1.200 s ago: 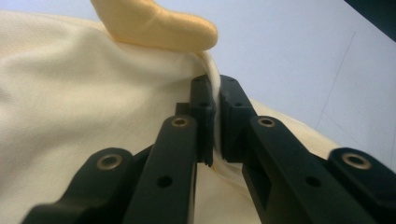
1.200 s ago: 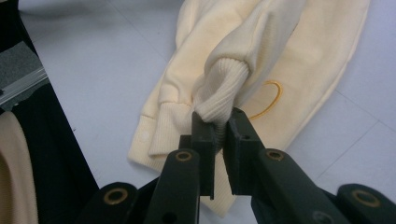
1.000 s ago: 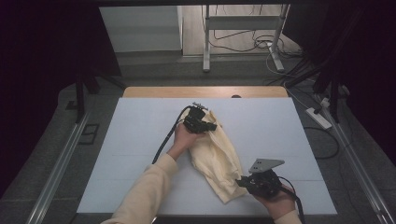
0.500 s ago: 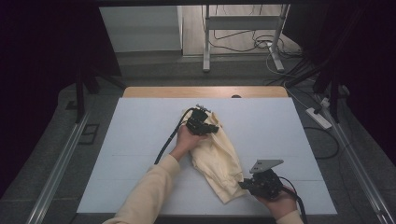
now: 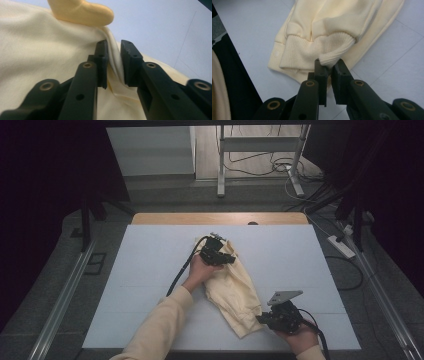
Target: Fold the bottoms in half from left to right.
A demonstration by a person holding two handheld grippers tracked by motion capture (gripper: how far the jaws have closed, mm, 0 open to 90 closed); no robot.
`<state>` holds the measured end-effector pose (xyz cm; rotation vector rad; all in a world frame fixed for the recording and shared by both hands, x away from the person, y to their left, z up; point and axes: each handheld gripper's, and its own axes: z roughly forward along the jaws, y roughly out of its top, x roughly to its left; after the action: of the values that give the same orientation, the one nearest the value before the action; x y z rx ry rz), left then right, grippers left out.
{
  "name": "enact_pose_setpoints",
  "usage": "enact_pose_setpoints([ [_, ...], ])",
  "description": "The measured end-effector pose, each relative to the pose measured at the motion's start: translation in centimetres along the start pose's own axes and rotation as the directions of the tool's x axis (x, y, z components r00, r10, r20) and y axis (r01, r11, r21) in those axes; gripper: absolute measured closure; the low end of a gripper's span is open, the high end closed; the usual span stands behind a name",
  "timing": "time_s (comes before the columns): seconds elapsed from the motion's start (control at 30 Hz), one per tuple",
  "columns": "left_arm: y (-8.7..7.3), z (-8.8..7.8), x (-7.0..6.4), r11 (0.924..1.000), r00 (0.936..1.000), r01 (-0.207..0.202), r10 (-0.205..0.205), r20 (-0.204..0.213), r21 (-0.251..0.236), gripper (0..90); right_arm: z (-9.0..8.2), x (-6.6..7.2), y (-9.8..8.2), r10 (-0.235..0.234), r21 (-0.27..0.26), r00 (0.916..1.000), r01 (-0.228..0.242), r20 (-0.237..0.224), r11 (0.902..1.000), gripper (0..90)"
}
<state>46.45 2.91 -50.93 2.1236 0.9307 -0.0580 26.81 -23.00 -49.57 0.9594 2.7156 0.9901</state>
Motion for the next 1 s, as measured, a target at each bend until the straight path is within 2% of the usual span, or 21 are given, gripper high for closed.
enact_pose_setpoints([
  [0.07, 0.1, -0.3, -0.2, 0.9999, 0.9995, -0.01, 0.01, -0.03, -0.008, 60.2, 0.0, 0.0, -0.1, -0.003, -0.001, 1.0, 0.003, 0.0, 1.0, 82.0],
  [0.1, 0.1, -0.4, -0.3, 0.9998, 0.9993, -0.018, 0.018, -0.032, -0.007, 52.7, 0.0, 0.0, -0.1, -0.003, -0.001, 1.0, 0.003, 0.001, 1.0, 80.5],
  [0.13, 0.1, -0.6, -0.4, 0.9997, 0.9991, -0.024, 0.024, -0.036, -0.003, 48.9, 0.0, -0.1, -0.1, -0.006, -0.002, 1.0, 0.006, 0.006, 1.0, 77.8],
  [0.23, 0.2, -1.3, -1.0, 0.9989, 0.997, -0.047, 0.047, -0.062, -0.004, 38.7, -0.1, 0.0, 0.0, -0.005, -0.014, 0.9994, 0.005, 0.035, 0.9999, 61.1],
  [0.33, -0.1, -2.3, -1.4, 0.9978, 0.9952, -0.064, 0.062, -0.075, -0.018, 33.5, -0.8, 0.0, 0.3, 0.002, -0.07, 0.9979, 0.002, 0.065, 0.9975, 47.4],
  [0.5, -0.9, -3.7, -1.7, 0.9968, 0.9952, -0.073, 0.071, -0.068, -0.033, 32.4, -1.4, -0.1, 0.6, 0.002, -0.125, 0.9974, 0.007, 0.072, 0.9921, 42.1],
  [0.67, -2.0, -4.8, -1.5, 0.9965, 0.9951, -0.073, 0.07, -0.069, -0.04, 31.9, -1.3, -0.2, 1.0, -0.007, -0.143, 0.9981, 0.016, 0.061, 0.9895, 41.3],
  [1.0, -3.3, -6.7, -1.9, 0.9933, 0.9901, -0.111, 0.108, -0.09, -0.031, 31.8, -0.4, -0.2, 1.6, -0.045, -0.144, 0.9978, 0.052, 0.048, 0.9883, 40.7],
])
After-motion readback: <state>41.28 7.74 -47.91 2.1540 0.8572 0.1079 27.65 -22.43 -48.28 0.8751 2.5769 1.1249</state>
